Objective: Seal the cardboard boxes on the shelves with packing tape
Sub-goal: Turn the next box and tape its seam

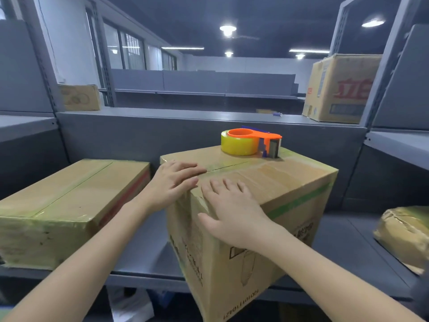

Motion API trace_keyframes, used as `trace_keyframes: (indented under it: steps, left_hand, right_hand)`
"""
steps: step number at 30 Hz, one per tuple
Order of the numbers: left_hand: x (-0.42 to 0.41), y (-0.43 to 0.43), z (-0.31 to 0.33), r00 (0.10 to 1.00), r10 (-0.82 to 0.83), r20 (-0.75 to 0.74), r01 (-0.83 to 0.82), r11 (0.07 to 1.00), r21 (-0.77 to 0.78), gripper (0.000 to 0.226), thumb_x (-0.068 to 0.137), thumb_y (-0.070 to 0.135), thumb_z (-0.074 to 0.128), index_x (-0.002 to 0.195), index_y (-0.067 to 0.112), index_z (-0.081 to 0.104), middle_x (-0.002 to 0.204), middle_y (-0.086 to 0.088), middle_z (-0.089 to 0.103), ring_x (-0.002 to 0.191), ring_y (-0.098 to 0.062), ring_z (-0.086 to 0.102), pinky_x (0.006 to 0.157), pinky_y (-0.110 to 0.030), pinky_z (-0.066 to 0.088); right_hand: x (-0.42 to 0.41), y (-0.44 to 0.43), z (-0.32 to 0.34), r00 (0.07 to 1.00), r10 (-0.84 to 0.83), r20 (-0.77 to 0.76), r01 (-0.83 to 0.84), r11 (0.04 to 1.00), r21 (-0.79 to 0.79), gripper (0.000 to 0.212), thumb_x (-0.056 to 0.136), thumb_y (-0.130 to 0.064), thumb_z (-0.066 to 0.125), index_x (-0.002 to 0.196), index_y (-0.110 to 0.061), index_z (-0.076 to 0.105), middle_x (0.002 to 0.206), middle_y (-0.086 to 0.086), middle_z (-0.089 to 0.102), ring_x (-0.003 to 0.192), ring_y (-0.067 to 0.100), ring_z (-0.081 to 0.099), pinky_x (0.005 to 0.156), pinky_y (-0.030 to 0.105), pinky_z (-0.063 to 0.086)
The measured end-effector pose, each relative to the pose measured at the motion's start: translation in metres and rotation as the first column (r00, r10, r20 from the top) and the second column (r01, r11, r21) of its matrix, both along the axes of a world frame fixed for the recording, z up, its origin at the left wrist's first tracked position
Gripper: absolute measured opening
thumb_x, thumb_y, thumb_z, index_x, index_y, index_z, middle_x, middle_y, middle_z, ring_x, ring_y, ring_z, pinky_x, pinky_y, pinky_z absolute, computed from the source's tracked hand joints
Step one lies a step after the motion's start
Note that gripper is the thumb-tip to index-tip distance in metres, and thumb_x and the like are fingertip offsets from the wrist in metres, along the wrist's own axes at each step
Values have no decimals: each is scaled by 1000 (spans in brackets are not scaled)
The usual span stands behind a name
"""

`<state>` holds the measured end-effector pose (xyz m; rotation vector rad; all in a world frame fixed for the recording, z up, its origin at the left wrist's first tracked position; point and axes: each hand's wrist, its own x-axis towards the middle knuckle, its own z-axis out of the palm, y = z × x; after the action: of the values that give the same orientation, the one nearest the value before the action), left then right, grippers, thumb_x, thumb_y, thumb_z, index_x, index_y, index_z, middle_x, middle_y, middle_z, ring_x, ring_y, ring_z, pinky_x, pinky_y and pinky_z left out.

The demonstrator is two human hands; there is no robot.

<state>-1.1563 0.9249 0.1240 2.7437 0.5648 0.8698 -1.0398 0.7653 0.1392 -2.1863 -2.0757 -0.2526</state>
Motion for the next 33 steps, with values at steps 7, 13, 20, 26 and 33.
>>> trace_keyframes:
  steps: [7,13,20,26,33]
  left_hand:
    - [-8,-53,-8,998,69,-11,-62,948,312,56,85,62,35,130,34,53,112,8,57,103,-15,47,91,-30,28]
    - [21,-61,-2,1000,29,-13,-17,829,559,53,82,57,44,113,21,68,94,0,66,80,-26,58,76,-36,45]
    - [37,-43,-4,1000,17,-1,-13,830,557,54,83,57,46,115,19,67,111,3,67,100,-22,63,85,-33,48]
    - [50,-33,-1,1000,16,-18,-4,853,521,54,83,57,46,117,20,65,115,7,66,101,-17,63,79,-30,51]
    - [58,-36,5,997,-24,-69,50,918,393,57,81,61,53,125,25,60,123,12,60,109,-14,54,83,-28,46]
  right_hand:
    - [77,-53,16,951,240,-194,-269,952,-143,59,97,-38,43,147,-39,11,153,-27,2,140,-7,-7,115,22,-10]
    - [120,-71,25,950,65,-305,-136,967,-216,62,99,-8,38,143,-45,14,138,-47,4,133,-18,-6,97,-5,-10]
    - [133,-55,14,974,91,-209,-123,981,-148,60,99,-5,32,147,-35,12,150,-31,5,137,-9,-5,104,2,-11]
    - [149,-40,14,977,118,-175,-143,981,-135,62,97,-3,32,145,-36,12,147,-32,5,136,-11,-4,99,-1,-12]
    - [162,-36,14,962,115,-249,-133,990,-56,60,94,-8,39,139,-45,27,139,-42,18,130,-23,6,103,1,-1]
